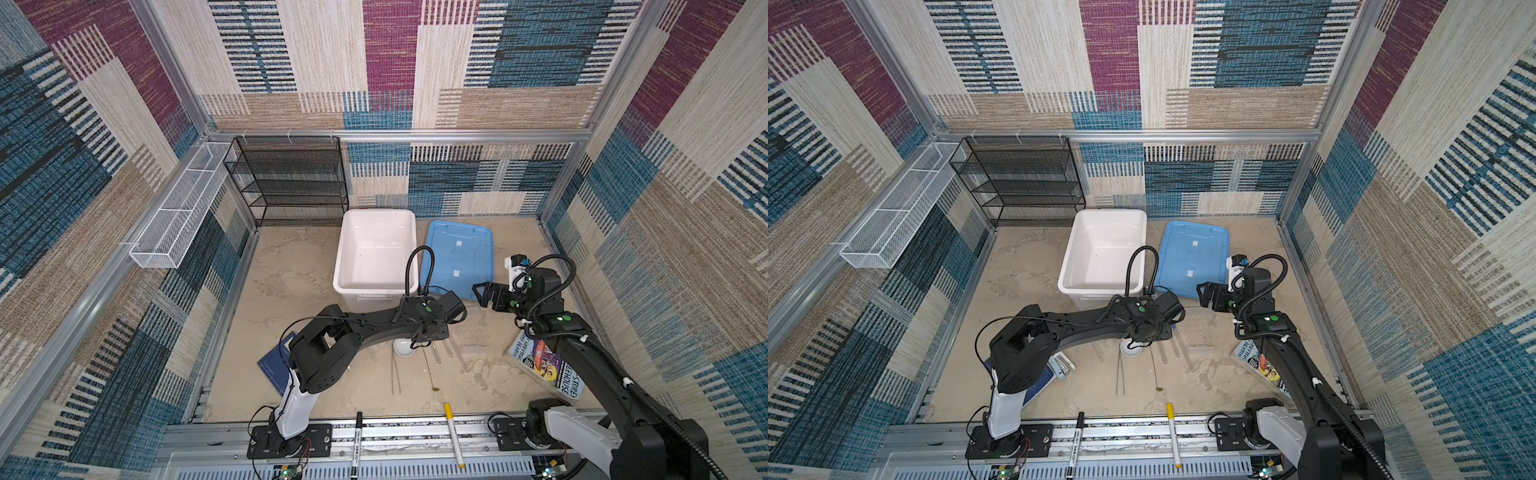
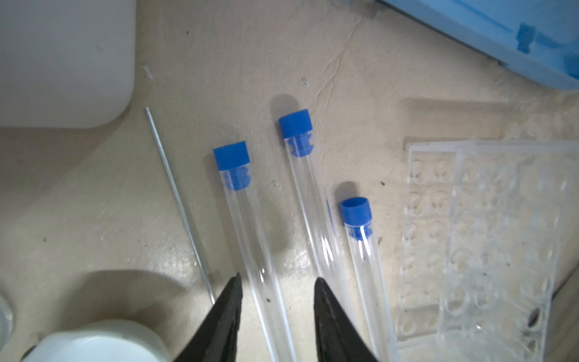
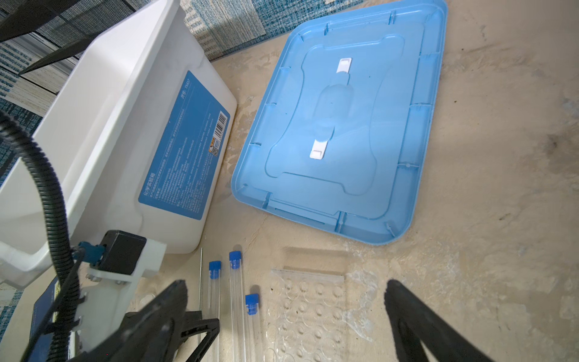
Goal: Organize the chemistry lab equipment
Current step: 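Reach the left gripper over the blue-capped test tubes while the right arm moves inward, then close the left gripper on a blue-capped test tube and lift it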
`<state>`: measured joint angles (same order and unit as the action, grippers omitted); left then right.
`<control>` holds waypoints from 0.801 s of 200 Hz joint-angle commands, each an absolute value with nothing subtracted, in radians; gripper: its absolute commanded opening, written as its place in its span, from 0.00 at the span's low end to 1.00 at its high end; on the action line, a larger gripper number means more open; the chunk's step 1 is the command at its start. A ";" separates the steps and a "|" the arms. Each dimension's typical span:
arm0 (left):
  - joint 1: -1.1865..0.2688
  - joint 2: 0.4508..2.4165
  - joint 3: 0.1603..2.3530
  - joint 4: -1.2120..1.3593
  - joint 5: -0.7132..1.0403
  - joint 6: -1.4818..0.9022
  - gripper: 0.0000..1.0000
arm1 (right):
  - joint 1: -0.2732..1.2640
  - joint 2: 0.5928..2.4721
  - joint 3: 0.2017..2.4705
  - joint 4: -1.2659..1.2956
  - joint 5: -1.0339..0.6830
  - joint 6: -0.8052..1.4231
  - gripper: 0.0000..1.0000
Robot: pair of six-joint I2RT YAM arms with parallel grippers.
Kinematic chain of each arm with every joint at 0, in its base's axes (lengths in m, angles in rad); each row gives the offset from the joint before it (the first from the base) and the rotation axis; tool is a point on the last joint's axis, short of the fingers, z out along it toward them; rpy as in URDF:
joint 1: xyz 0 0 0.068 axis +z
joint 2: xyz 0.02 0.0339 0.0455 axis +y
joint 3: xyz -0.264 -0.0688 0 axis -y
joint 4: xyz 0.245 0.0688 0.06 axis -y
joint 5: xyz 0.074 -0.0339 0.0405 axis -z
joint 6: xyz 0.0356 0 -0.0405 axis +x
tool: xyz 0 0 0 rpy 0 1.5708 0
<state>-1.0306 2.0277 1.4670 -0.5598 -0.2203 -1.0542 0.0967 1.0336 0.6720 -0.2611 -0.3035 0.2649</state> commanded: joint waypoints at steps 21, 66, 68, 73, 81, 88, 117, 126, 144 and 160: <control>-1.028 2.054 1.494 -0.608 -0.220 -1.060 0.35 | 0.097 1.024 0.664 -0.248 -0.273 0.275 0.99; -1.022 2.118 1.564 -0.673 -0.177 -1.050 0.27 | 0.097 1.015 0.664 -0.251 -0.260 0.273 1.00; -1.022 2.118 1.566 -0.678 -0.177 -1.051 0.27 | 0.097 1.014 0.663 -0.251 -0.259 0.275 0.99; -1.022 2.120 1.566 -0.682 -0.176 -1.055 0.27 | 0.097 1.011 0.661 -0.252 -0.258 0.276 0.99; -1.020 2.123 1.561 -0.679 -0.172 -1.061 0.27 | 0.097 1.008 0.660 -0.250 -0.255 0.277 1.00; -1.016 2.125 1.554 -0.674 -0.161 -1.065 0.27 | 0.097 1.005 0.659 -0.253 -0.254 0.277 0.99; -0.996 2.144 1.549 -0.664 -0.120 -1.077 0.20 | 0.097 0.979 0.654 -0.260 -0.215 0.285 1.00; -0.995 2.145 1.552 -0.658 -0.118 -1.072 0.20 | 0.097 0.963 0.651 -0.258 -0.193 0.286 0.99; -0.995 2.146 1.557 -0.651 -0.115 -1.062 0.18 | 0.097 0.940 0.650 -0.257 -0.168 0.289 1.00; -0.994 2.143 1.561 -0.647 -0.116 -1.056 0.17 | 0.097 0.937 0.651 -0.254 -0.163 0.289 0.99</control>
<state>-0.9970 2.1265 1.5612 -0.6342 -0.1436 -1.0584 0.0967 0.9466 0.6518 -0.2657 -0.2020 0.2760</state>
